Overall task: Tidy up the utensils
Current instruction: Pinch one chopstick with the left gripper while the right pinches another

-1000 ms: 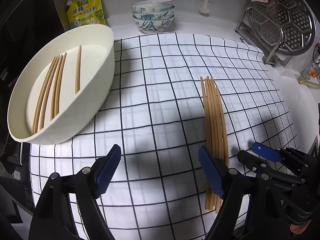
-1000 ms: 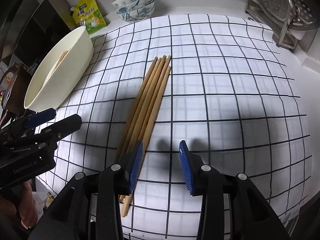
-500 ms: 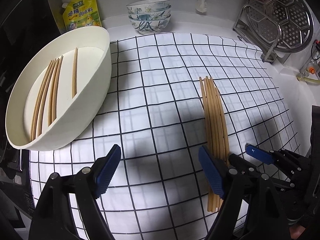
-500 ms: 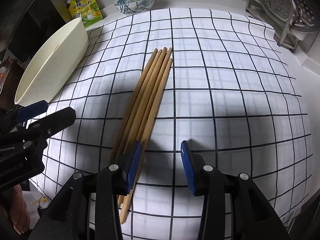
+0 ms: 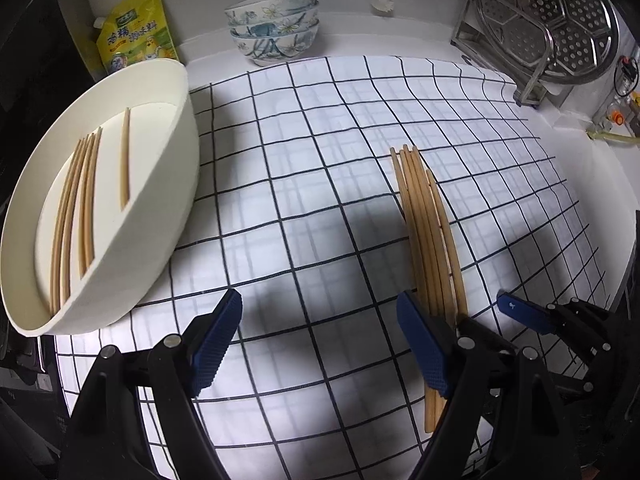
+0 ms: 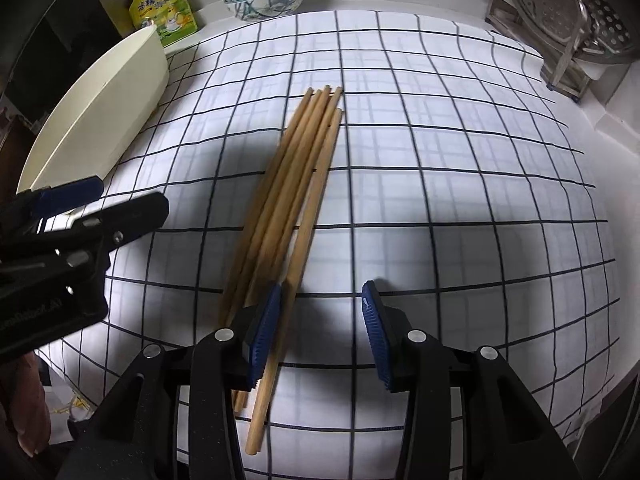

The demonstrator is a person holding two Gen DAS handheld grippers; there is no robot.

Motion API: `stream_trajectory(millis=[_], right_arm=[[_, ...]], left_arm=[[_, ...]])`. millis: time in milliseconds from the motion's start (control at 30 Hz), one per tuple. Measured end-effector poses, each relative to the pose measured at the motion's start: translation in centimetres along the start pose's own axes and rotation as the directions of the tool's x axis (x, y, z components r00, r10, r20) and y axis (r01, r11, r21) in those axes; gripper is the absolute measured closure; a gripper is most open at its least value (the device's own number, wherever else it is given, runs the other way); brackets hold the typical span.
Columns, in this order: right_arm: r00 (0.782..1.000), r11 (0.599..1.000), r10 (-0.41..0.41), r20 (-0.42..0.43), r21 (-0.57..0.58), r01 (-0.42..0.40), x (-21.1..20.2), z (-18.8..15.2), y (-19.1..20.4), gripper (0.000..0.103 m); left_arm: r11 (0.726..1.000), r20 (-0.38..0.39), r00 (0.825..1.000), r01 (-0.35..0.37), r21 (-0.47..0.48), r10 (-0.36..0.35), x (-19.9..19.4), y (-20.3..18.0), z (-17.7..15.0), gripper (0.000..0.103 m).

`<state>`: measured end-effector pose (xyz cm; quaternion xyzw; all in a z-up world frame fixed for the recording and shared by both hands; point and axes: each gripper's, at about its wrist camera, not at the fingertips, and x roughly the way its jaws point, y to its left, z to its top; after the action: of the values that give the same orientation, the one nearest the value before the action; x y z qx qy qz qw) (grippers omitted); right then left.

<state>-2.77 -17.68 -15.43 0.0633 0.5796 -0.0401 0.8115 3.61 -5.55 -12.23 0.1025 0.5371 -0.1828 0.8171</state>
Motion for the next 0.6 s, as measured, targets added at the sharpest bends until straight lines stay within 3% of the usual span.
stream_trajectory(millis=[233,600], right_arm=[[0.999,0.998,-0.033,0.004,0.059,0.033,-0.5,-0.5,-3.0,0.063],[1.0,0.996,-0.016,0.016,0.086,0.015,-1.1,-0.8,-4.9,0.063]], left_arm=[[0.999,-0.026,0.999,0.038,0.025,-0.037,1.4,-1.3,-0.1,0.025],[0.998,-0.047,0.999,0.026,0.063,-0.023,3.4,-3.3,-0.7,0.025]])
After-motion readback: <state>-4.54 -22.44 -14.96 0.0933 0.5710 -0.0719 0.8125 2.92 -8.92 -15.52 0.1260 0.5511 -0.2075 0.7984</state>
